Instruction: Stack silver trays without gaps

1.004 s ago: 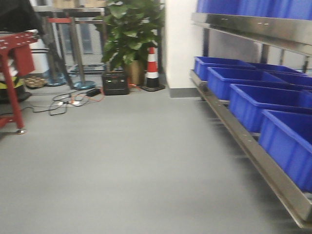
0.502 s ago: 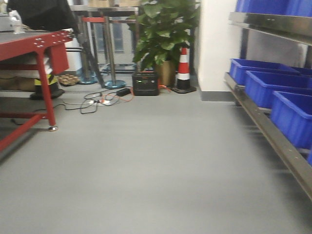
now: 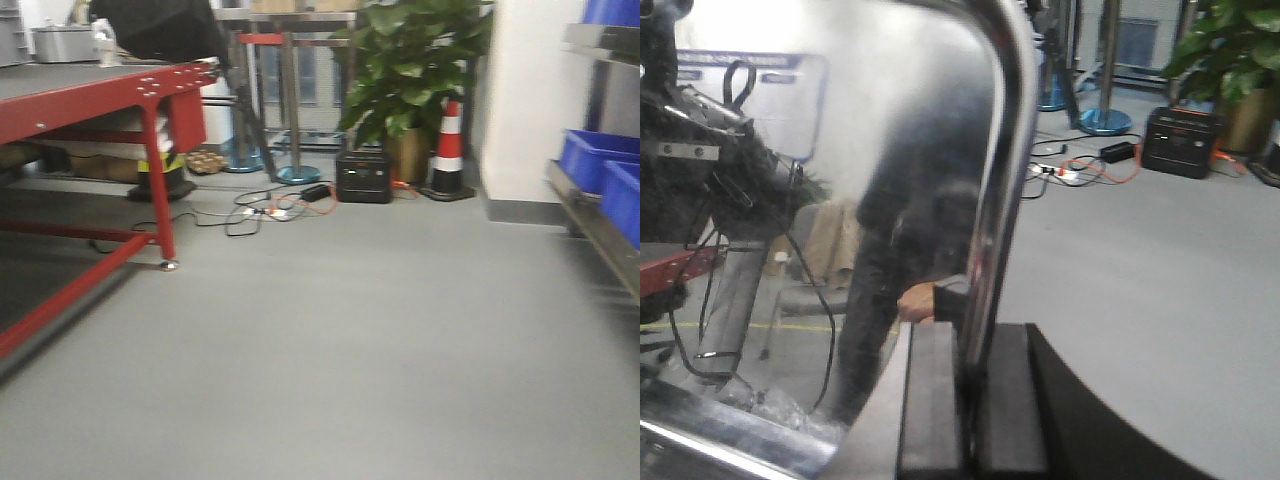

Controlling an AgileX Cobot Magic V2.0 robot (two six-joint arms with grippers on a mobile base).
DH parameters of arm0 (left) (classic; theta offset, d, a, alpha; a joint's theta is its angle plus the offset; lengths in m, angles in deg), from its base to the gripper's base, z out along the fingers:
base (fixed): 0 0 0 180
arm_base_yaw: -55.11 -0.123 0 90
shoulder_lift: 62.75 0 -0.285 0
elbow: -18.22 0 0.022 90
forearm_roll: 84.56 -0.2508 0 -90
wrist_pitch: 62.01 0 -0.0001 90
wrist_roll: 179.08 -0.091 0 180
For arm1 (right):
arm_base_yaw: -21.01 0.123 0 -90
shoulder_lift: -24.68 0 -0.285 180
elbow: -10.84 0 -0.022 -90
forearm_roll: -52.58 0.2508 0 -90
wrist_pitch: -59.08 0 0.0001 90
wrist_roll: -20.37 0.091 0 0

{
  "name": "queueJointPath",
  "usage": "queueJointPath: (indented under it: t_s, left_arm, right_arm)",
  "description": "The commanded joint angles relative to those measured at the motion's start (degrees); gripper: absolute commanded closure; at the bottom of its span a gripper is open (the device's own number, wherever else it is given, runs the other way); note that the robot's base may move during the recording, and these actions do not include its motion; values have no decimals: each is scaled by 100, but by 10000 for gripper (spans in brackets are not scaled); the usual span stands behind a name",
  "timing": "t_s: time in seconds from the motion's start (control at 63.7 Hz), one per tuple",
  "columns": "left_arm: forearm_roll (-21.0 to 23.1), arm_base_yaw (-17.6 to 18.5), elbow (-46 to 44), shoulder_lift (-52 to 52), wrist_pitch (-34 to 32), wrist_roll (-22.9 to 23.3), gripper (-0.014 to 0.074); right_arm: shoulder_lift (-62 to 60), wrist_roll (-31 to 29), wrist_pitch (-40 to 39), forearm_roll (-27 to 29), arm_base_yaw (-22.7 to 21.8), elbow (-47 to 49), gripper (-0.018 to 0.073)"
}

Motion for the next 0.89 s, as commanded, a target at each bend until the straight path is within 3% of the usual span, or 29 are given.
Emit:
queueJointPath:
  t_s: [0.0, 0.879]
  left_arm:
    - [-67, 134, -40, 6, -489, 22, 606]
    - [-67, 134, -40, 6, -489, 22, 606]
  right_arm:
    - [34, -126, -3302, -162, 104, 13, 617]
    - [34, -126, -3302, -162, 104, 13, 617]
